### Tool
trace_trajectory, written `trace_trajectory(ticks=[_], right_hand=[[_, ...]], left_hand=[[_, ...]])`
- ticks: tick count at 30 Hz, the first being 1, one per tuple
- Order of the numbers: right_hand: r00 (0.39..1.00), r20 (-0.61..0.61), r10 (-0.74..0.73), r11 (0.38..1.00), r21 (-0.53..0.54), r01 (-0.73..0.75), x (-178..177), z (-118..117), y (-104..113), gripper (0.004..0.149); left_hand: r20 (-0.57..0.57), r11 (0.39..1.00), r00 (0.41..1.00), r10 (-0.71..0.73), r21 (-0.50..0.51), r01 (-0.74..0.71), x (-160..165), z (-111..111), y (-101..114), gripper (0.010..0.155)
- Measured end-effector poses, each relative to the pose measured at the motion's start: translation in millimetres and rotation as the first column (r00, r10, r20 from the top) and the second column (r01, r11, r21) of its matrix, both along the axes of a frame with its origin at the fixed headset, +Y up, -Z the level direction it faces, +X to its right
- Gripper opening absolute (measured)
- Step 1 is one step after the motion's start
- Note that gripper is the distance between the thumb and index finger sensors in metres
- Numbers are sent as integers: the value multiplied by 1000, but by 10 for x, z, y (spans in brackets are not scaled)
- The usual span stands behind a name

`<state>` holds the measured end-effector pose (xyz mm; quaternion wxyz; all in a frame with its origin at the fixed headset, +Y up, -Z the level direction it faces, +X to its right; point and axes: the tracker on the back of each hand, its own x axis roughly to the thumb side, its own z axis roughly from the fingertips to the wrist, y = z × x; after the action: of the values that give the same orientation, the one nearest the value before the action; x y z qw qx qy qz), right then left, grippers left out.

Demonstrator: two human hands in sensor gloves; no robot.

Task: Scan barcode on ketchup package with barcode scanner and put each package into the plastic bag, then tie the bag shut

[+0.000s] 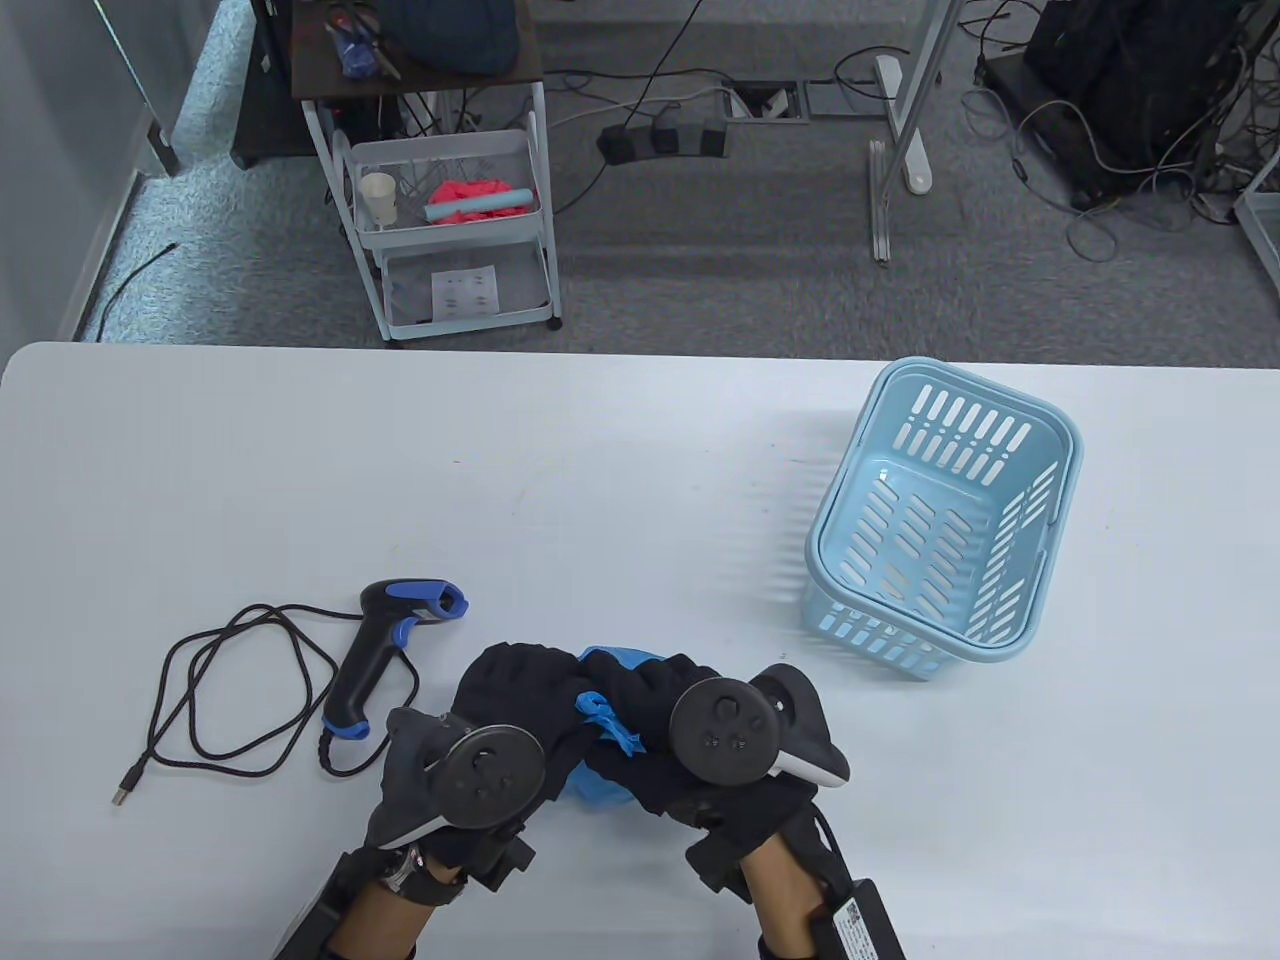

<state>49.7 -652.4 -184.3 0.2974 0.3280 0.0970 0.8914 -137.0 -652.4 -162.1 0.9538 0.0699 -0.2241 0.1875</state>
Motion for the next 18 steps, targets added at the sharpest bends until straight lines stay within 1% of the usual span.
trace_trajectory(ticks=[1, 4, 6, 8, 10, 13, 18], right_hand=[[1000, -18, -21, 1000, -21, 21, 14, -4, -1, 76], [997, -5, -79, 996, -35, 79, 33, -8, -8, 76], [994, 47, -102, 995, -3, 102, 29, -2, -13, 69], [993, 76, -96, 995, 25, 94, 26, -2, -20, 63], [989, 97, -114, 992, 64, 108, 42, -4, -16, 61], [975, 127, -184, 981, 86, 174, 74, 0, -5, 59], [979, 106, -177, 982, 83, 169, 101, 5, 22, 57]], left_hand=[[-2, 1000, 1000, -1, 8, 1, 5, 8, 8, 41], [-9, 999, 1000, -28, 25, 29, 24, 23, 19, 41], [-13, 998, 999, -47, 33, 48, 42, 29, 19, 41], [-16, 998, 998, -53, 35, 54, 44, 30, 13, 42], [-6, 999, 999, -33, 20, 33, 19, 23, 20, 46], [0, 1000, 1000, 14, 12, -14, -52, 19, 75, 53], [-14, 990, 990, 142, 19, -142, -241, 27, 208, 57]])
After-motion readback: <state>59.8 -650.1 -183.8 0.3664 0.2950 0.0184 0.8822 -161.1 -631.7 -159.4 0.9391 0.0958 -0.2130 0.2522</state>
